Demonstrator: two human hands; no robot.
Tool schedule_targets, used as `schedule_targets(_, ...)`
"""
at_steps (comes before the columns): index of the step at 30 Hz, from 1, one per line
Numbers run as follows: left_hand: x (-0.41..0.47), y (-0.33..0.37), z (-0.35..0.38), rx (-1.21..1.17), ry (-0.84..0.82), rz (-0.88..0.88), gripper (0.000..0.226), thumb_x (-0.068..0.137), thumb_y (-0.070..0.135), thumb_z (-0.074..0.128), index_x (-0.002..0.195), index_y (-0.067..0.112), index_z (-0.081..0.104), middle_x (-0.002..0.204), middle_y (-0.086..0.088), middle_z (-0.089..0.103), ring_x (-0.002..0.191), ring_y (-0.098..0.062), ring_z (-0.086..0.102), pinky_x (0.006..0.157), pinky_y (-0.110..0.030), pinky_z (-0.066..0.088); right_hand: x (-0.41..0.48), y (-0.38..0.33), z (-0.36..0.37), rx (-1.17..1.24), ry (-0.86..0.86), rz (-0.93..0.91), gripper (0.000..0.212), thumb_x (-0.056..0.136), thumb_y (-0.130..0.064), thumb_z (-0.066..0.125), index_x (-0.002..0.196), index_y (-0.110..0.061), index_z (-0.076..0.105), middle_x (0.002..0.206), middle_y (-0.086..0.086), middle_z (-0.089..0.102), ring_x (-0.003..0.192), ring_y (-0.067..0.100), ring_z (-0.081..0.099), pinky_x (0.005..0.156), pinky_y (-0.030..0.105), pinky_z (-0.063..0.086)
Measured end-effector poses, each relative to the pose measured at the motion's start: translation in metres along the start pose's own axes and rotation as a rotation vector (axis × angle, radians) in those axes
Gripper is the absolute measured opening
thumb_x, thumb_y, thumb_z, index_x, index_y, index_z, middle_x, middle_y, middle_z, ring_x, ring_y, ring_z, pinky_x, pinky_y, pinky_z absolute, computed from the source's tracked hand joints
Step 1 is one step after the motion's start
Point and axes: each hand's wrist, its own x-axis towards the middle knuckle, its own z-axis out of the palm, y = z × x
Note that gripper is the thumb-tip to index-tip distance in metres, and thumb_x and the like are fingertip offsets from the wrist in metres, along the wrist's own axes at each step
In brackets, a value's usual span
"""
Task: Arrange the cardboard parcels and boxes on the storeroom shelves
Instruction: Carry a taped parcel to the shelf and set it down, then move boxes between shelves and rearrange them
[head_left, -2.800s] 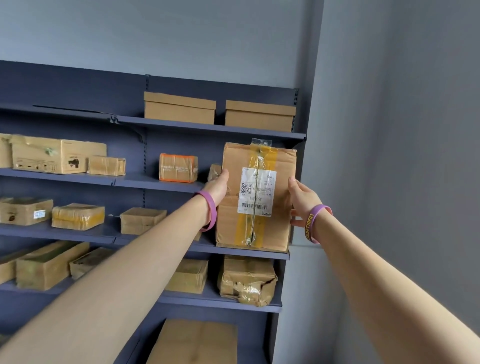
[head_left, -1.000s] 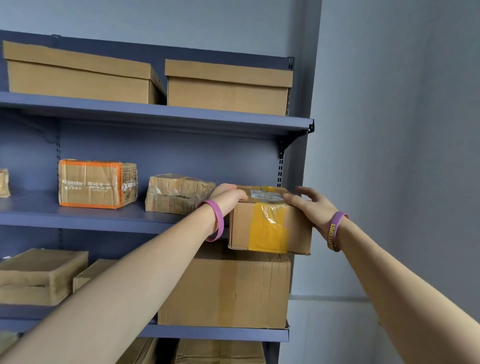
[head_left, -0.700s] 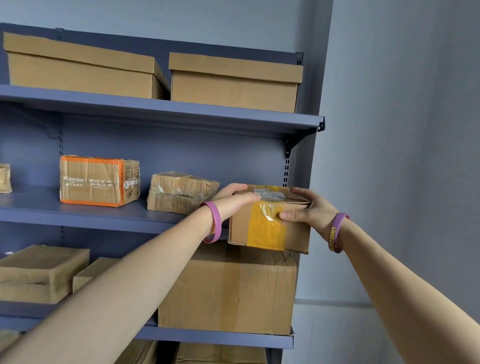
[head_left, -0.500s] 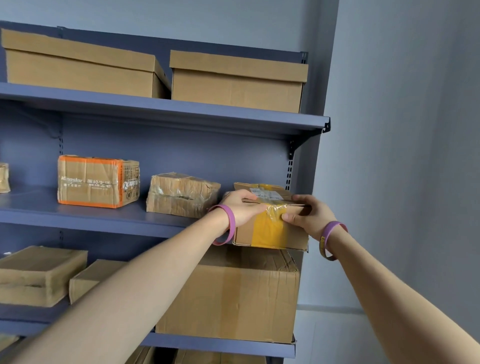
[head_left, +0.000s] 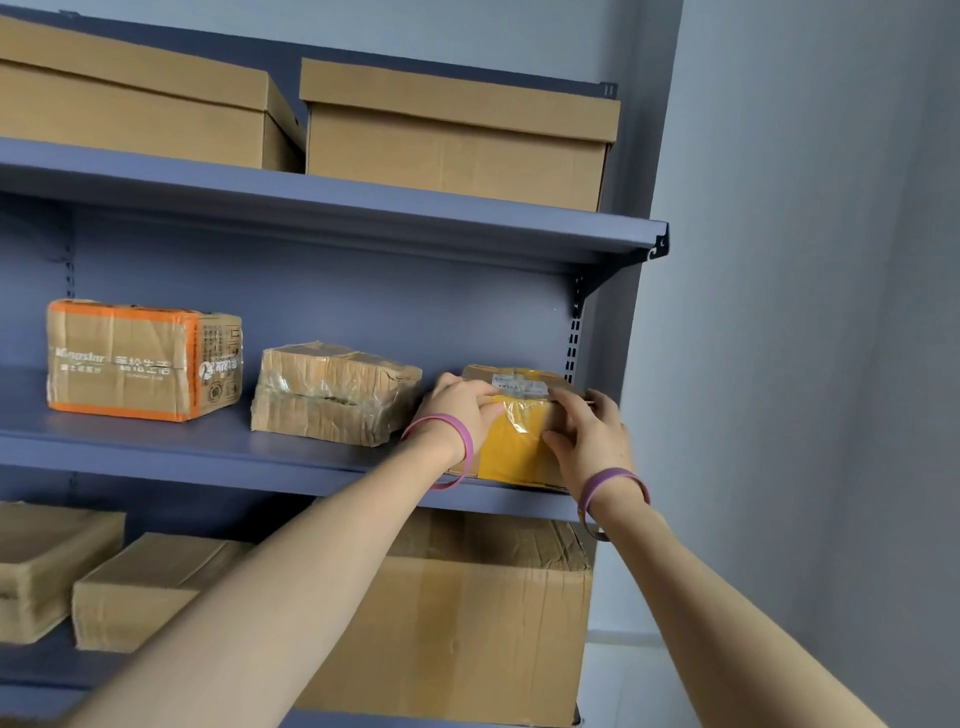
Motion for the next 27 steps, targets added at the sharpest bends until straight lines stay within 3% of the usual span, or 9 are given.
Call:
schedule_targets(15,0.034,-0.014,0.02,-0.048,-0.01,-0.047,0.04,0.103,0.027,0.053,0.143,0.024,0.052,0.154,-0.003,0.029,0.13,-0.026,0.05,0.109,-0.034,0.038,0.032,0.017,0.023,-0.006,-0.039,0.026,0.047,0.101,-0.013,0.052,0.144,-0.031,0.045,0.162,0.0,0.015,0.141,0.038,0.031,0.114,0.046,0.034)
schedule_targets(19,0.032,-0.016,0.004,-0.062,0.003,-0.043,0.053,0.101,0.034,0.055,0.152,0.026,0.041,0.163,-0.001,0.025,0.147,-0.025,0.03,0.118,-0.037,0.028,0.03,0.002,0.015,-0.196,-0.058,0.029,0.056,0.101,-0.038,0.05,0.152,-0.04,0.028,0.166,0.005,0.006,0.15,0.036,0.006,0.12,0.051,0.017)
schedule_targets(21,0.03,-0.021,-0.011,-0.107,0.075,-0.036,0.055,0.101,0.036,0.055,0.153,0.024,0.04,0.161,-0.003,0.03,0.148,-0.022,0.03,0.117,-0.033,0.025,0.03,-0.016,0.013,-0.275,-0.007,-0.036,0.059,0.1,-0.048,0.046,0.154,-0.036,0.026,0.166,0.008,0.009,0.152,0.033,0.003,0.123,0.048,0.012)
schedule_targets(27,0.028,-0.057,-0.061,-0.099,0.141,-0.067,0.056,0.099,0.039,0.057,0.151,0.024,0.043,0.159,-0.003,0.034,0.148,-0.018,0.03,0.12,-0.031,0.024,0.035,-0.086,0.045,-0.141,-0.062,-0.188,0.057,0.102,-0.044,0.045,0.153,-0.021,0.031,0.164,0.008,0.019,0.152,0.026,0.009,0.121,0.037,0.012)
